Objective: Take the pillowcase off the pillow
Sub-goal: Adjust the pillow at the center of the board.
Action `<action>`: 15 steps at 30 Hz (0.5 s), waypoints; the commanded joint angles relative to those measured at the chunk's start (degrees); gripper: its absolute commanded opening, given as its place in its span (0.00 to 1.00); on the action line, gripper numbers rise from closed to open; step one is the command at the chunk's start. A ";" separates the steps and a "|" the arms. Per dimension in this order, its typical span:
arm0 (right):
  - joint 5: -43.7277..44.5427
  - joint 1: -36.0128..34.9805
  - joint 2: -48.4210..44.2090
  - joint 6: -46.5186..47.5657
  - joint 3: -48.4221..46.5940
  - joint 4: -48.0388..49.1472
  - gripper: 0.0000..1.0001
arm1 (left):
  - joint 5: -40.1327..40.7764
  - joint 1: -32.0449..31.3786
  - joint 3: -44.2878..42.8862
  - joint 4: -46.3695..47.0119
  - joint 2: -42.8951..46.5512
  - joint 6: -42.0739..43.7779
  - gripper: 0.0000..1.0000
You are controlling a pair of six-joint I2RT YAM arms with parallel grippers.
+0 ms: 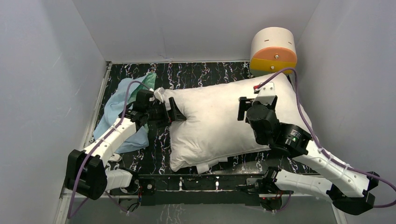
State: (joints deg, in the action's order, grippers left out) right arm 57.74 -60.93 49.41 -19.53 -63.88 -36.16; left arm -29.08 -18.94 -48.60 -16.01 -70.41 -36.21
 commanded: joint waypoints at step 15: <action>-9.08 30.50 3.83 13.31 -2.66 11.92 0.98 | 17.01 -5.67 -2.16 3.09 -1.34 2.72 0.00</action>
State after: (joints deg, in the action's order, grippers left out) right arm 46.87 -35.99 56.38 -13.78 -61.06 -37.34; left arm -18.98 -25.04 -46.09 -9.30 -72.01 -36.93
